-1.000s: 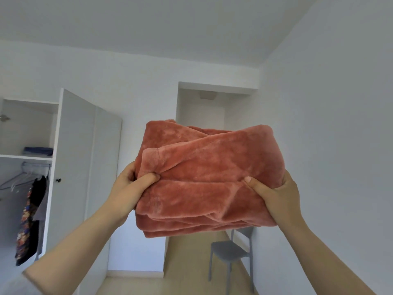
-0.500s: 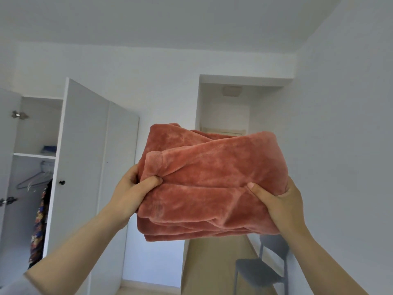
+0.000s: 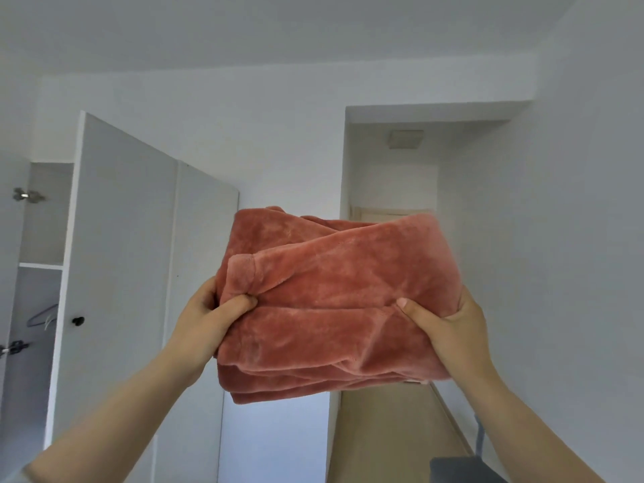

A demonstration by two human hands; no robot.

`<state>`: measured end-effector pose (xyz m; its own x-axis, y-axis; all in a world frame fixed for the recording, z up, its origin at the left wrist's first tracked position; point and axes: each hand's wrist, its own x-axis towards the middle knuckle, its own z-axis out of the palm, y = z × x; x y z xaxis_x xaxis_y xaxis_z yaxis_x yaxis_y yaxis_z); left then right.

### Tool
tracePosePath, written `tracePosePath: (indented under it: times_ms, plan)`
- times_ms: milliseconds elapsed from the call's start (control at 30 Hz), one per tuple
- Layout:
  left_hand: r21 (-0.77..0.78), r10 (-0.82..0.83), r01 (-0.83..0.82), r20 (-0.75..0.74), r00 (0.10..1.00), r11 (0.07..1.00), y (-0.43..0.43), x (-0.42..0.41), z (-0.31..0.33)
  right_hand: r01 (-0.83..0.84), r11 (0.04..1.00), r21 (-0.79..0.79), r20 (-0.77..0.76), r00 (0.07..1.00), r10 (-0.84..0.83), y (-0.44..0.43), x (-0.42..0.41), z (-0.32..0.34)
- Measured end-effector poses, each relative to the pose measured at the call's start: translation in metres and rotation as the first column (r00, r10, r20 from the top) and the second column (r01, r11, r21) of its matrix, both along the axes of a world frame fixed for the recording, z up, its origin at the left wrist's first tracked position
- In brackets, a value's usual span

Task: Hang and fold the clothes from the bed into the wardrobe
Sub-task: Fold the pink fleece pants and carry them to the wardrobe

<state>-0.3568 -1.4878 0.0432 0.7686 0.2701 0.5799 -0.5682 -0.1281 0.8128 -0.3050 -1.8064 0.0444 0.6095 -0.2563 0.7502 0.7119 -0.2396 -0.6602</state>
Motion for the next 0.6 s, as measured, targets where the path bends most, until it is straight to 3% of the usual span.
tracePosePath:
  times_ms: [333, 600]
  plan:
    - [-0.009, 0.204, -0.204, 0.035, 0.978, 0.979, 0.013, 0.101, -0.001, -0.246, 0.969, -0.013, -0.001, 0.969, 0.246, 0.032, 0.171, 0.008]
    - [-0.031, 0.354, -0.352, 0.042, 0.934, 0.935, 0.068, 0.141, -0.01, -0.387, 0.921, -0.038, -0.026, 0.922, 0.386, 0.109, 0.253, 0.003]
